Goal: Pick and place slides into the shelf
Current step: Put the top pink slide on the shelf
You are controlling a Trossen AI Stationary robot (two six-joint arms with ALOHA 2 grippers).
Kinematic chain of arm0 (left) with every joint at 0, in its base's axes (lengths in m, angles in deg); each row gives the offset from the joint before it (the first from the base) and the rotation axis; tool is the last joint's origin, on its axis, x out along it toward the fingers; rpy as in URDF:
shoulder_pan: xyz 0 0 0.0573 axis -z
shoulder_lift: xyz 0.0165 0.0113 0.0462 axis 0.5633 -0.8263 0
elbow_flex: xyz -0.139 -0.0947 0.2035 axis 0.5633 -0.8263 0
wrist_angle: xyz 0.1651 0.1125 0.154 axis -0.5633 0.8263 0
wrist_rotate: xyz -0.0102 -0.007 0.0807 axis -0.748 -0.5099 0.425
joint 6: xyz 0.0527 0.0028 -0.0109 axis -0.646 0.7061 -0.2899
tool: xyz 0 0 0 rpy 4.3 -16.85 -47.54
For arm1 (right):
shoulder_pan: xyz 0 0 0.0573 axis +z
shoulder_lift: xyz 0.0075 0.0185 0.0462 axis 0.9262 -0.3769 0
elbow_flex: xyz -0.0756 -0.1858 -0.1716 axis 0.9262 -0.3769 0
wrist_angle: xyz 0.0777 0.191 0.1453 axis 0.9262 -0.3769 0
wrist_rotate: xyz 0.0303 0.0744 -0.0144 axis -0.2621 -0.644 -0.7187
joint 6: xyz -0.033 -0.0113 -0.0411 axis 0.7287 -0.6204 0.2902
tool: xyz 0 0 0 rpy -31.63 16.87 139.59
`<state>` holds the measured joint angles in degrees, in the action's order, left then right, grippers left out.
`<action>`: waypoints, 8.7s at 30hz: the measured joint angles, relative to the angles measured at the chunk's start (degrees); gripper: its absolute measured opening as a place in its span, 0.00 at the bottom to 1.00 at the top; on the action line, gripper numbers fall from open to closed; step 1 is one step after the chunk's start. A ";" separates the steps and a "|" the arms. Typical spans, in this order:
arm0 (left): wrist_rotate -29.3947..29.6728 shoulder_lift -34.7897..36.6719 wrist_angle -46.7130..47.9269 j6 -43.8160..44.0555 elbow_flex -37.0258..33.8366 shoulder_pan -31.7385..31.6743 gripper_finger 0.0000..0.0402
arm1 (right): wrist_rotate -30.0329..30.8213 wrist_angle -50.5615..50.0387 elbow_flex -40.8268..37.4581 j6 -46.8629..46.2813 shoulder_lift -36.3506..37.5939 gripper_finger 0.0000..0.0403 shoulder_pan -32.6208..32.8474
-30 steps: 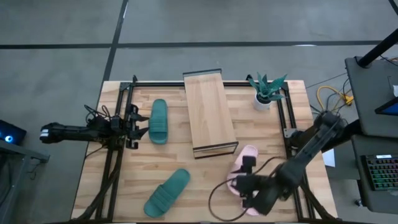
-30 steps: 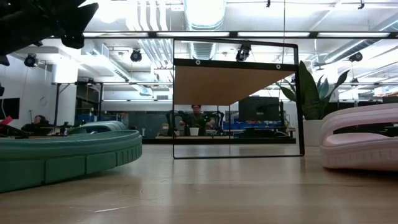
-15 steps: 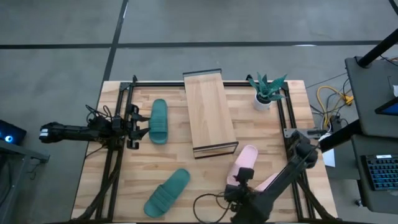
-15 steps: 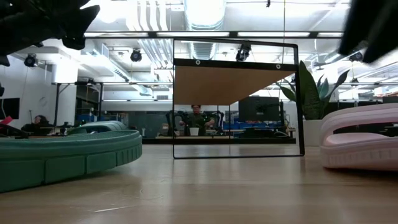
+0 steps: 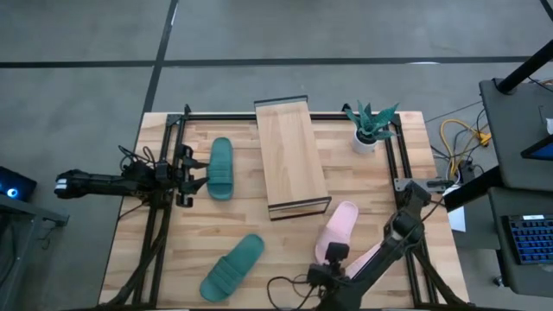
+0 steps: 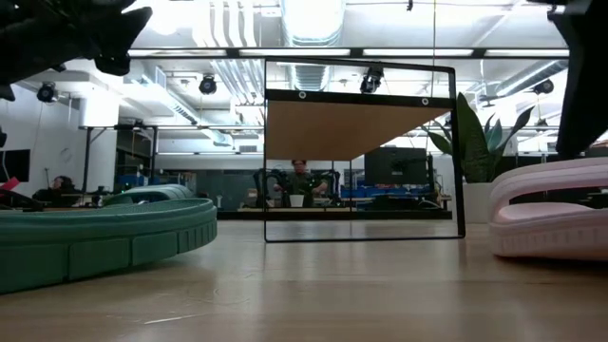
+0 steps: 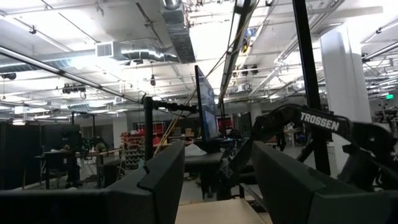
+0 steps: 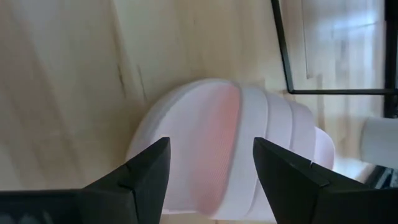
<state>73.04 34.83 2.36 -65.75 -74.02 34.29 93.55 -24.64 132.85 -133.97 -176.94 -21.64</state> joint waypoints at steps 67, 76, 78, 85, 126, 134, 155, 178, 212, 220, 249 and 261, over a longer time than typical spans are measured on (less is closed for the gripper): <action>0.01 -0.07 0.07 0.00 0.00 0.02 0.43 | 0.26 0.11 -9.38 11.86 2.02 0.03 -3.06; 0.03 -0.02 0.09 0.00 0.00 0.02 0.43 | 4.20 0.17 -9.39 6.39 10.05 0.03 -2.86; 0.01 -0.02 0.09 0.00 0.00 0.02 0.43 | 4.48 0.16 -9.36 6.36 12.24 0.03 -2.85; 0.01 -0.10 0.07 0.00 0.00 0.01 0.43 | 4.67 0.71 -8.88 6.35 19.95 0.03 -2.84; -24.47 -4.26 -1.88 -13.44 0.00 0.04 0.43 | 12.63 60.23 3.68 72.85 32.57 0.03 -11.39; -25.46 -12.32 -13.16 -16.84 -0.02 -0.01 0.47 | 0.91 62.32 3.71 75.90 32.59 0.03 -17.72; -23.48 -28.76 -24.72 -21.14 5.76 0.00 0.58 | -9.41 66.16 3.32 81.05 32.31 0.03 -24.75; -27.92 -40.94 -26.93 -26.46 12.93 0.00 0.24 | -8.92 64.22 2.50 81.01 32.31 0.03 -26.14; -19.74 -29.85 -19.41 -32.12 12.26 0.04 0.10 | 11.18 48.25 15.98 83.78 33.16 0.41 -25.73; -7.36 -27.50 -8.82 -38.60 12.05 0.04 0.10 | 16.03 40.58 19.81 76.56 33.40 0.38 -25.75; 37.69 -55.10 -9.15 -61.73 21.14 13.09 0.10 | 24.47 35.66 19.79 76.23 33.25 0.33 -25.88; 38.36 -64.45 -12.00 -72.30 25.57 13.81 0.10 | 24.45 34.38 19.77 76.05 33.25 0.30 -25.88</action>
<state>111.40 -29.62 -9.64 -138.05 -48.46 48.11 118.00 9.74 152.62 -57.92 -143.70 -47.52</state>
